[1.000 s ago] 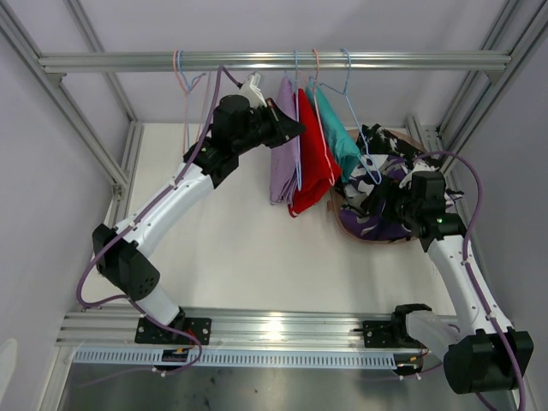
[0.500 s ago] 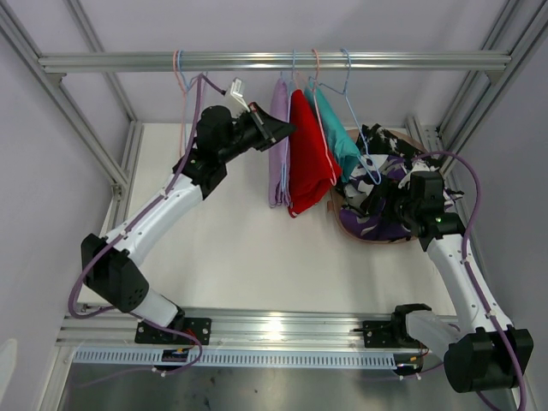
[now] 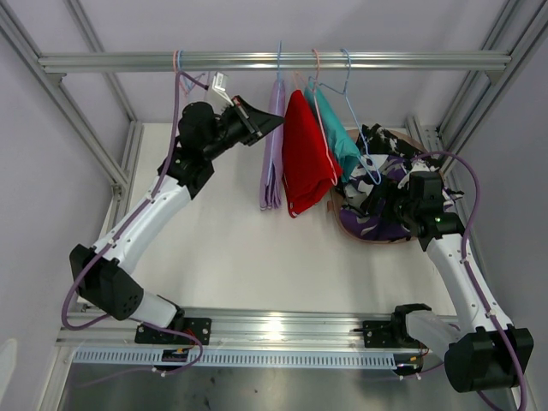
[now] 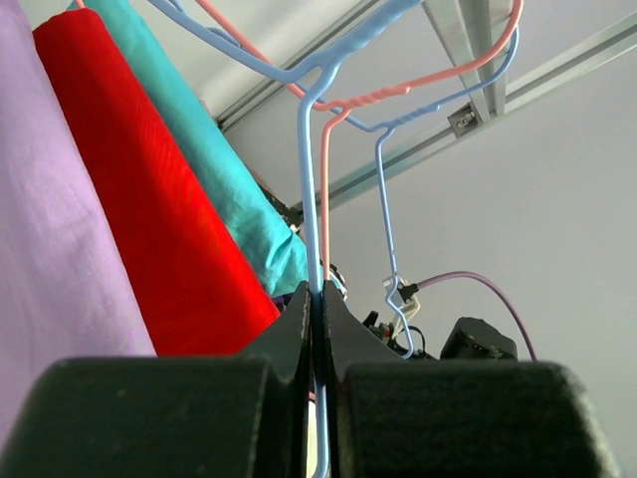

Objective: Remove the trousers from the hanger
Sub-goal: Pick up the hanger from the clothesline.

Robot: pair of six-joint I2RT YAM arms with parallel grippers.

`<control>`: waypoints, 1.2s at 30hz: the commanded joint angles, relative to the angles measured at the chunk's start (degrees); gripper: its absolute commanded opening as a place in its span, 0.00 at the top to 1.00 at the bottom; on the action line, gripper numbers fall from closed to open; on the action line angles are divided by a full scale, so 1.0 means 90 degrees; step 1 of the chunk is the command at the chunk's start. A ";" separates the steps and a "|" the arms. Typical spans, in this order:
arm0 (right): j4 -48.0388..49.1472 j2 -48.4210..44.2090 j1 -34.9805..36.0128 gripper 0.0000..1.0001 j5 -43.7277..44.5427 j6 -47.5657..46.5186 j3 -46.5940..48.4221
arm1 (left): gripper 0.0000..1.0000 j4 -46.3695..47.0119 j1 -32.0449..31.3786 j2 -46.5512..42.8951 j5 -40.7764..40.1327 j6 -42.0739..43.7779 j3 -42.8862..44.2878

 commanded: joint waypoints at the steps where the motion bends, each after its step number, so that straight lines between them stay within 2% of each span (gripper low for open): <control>1: 0.0056 0.0075 0.0029 0.06 0.0087 -0.0037 0.0031 | 0.99 0.0657 0.0071 -0.0501 0.0231 0.0233 0.0642; 11: 0.0066 0.0006 0.0049 0.05 0.0135 -0.0046 0.0031 | 1.00 -0.0055 0.0090 -0.0940 -0.0003 0.0927 0.0848; 19: 0.0036 0.0055 0.0078 0.03 0.0184 -0.0046 0.0031 | 1.00 -0.0173 0.0110 -0.1253 -0.0256 0.1220 0.0702; 27: 0.0007 0.0065 0.0146 0.03 0.0292 -0.0037 0.0022 | 0.99 -0.0173 0.0110 -0.1634 -0.0296 0.1278 0.0233; 36: -0.0042 0.0026 0.0224 0.02 0.0418 -0.0047 0.0061 | 1.00 -0.0008 0.0110 -0.2541 -0.0403 0.1230 -0.1073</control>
